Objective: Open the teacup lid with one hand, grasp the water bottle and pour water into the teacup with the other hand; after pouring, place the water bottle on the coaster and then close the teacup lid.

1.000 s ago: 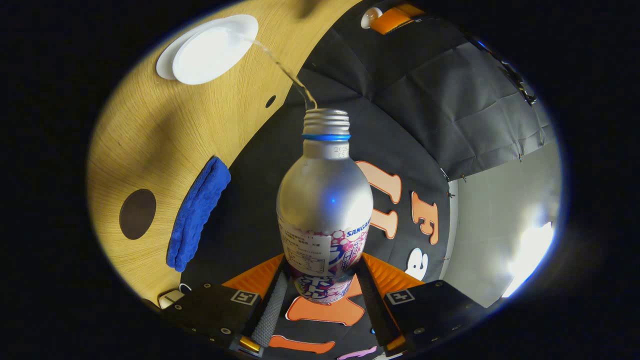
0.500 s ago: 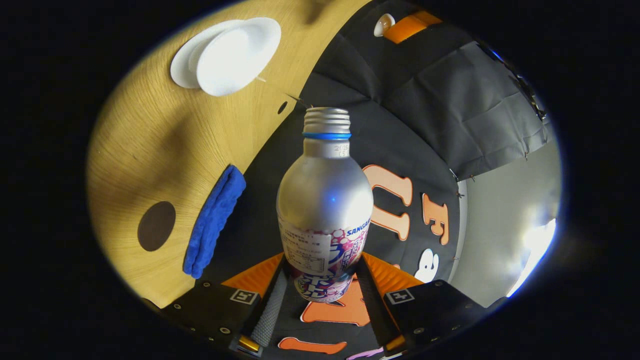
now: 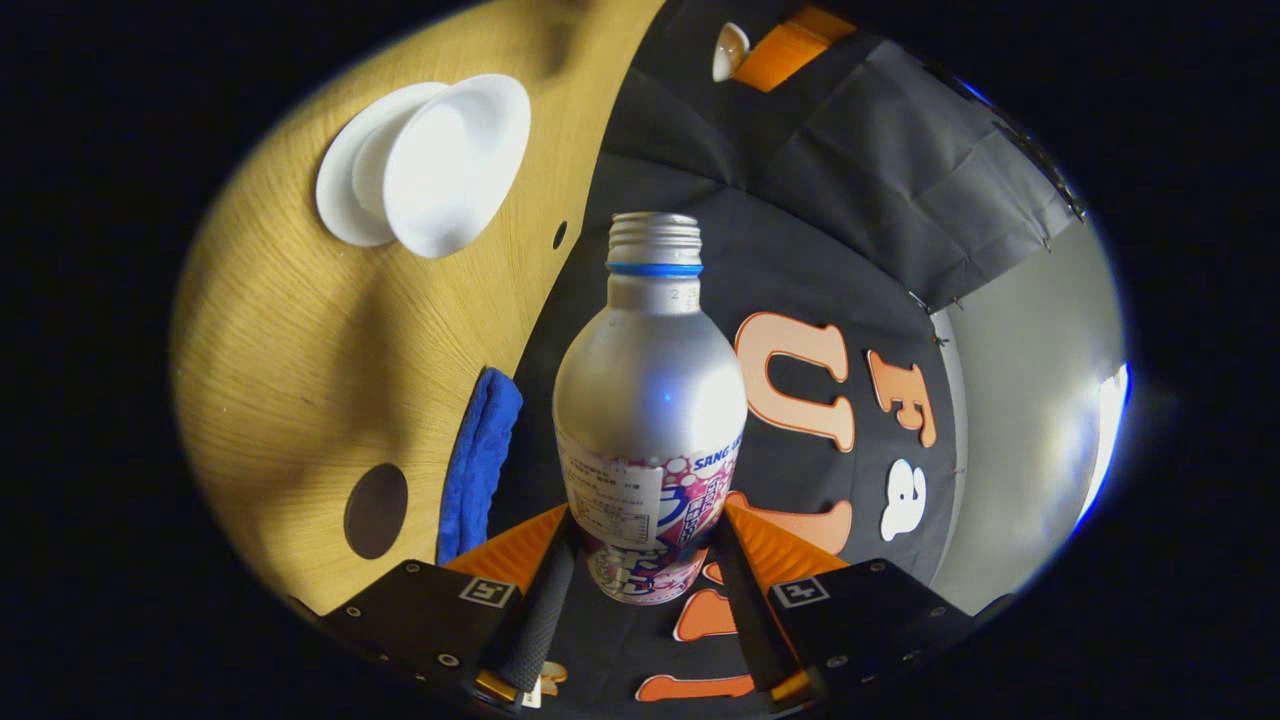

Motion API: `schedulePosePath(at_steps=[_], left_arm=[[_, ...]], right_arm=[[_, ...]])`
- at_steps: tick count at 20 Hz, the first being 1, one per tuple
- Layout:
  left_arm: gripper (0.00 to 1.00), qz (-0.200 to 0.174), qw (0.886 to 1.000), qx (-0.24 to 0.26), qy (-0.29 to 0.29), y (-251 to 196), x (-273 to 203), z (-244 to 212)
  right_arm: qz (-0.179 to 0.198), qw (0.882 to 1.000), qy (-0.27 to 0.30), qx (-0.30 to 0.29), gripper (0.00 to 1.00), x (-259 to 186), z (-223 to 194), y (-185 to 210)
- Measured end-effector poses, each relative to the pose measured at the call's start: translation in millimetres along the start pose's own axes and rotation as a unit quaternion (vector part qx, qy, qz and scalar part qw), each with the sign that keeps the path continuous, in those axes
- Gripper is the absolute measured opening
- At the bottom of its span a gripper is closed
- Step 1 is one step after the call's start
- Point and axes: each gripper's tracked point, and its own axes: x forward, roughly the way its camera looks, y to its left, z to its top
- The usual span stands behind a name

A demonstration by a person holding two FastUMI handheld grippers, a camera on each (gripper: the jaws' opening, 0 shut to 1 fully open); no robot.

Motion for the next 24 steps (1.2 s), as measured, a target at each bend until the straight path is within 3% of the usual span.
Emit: schedulePosePath(at_steps=[3,6,10,15,18,24], left_arm=[[0.31,-0.009,1.000,-0.005,-0.007,-10,0,6],[0.31,-0.020,1.000,-0.002,-0.016,-25,2,15],[0.31,-0.034,0.999,0.002,-0.027,-47,4,26],[0.31,-0.046,0.998,0.007,-0.035,-73,5,36],[0.31,-0.053,0.998,0.009,-0.038,-85,5,41],[0.31,-0.072,0.997,0.003,-0.040,-109,10,46]], right_arm=[[0.002,0.999,0.004,0.045,0.78,-3,-2,-2],[0.014,0.991,0.018,0.129,0.78,-6,-12,-1],[-0.022,0.977,0.039,0.209,0.78,6,-38,-21],[-0.019,0.947,0.064,0.314,0.78,13,-59,-7],[-0.008,0.912,0.078,0.402,0.78,19,-70,0],[0.063,0.806,0.096,0.581,0.78,25,-76,40]])
